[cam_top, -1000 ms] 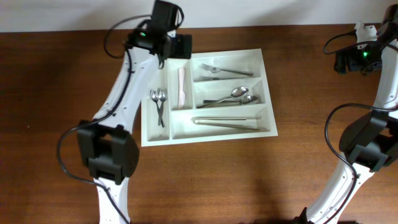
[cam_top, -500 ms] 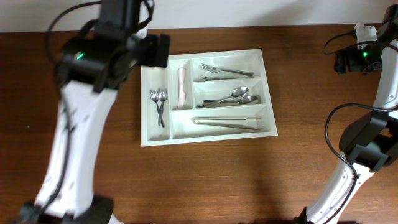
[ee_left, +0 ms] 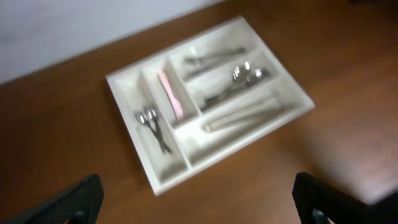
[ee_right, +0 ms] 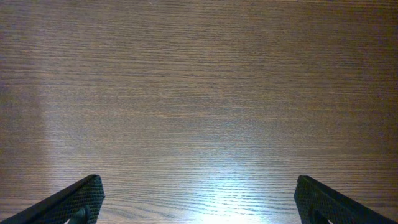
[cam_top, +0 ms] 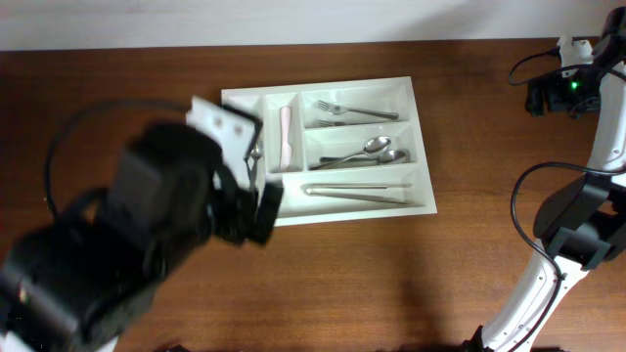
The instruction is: Pack container
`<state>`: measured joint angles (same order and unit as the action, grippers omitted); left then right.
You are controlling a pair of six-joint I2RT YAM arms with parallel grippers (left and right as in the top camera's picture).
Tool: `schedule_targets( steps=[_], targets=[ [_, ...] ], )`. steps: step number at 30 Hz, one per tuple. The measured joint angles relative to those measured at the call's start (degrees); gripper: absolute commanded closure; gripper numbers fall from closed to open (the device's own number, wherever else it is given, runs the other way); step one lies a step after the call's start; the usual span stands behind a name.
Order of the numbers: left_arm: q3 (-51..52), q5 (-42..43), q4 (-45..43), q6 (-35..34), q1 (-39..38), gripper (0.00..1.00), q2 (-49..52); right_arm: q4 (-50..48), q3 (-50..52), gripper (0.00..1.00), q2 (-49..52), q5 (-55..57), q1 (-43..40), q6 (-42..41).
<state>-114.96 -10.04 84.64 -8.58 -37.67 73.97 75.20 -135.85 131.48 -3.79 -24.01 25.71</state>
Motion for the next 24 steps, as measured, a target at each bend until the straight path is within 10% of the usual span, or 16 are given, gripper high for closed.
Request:
schedule_targets(
  steps=[14, 24],
  targets=[
    [42.2, -7.0, -22.8, -16.8, -5.6, 0.01, -29.7, 0.0, 0.0, 0.01, 0.0, -0.1, 0.0, 0.0],
    [47.9, -7.3, -14.6, -18.3, -5.6, 0.01, -31.8, 0.0, 0.0, 0.01, 0.0, 0.0, 0.0, 0.0]
  ],
)
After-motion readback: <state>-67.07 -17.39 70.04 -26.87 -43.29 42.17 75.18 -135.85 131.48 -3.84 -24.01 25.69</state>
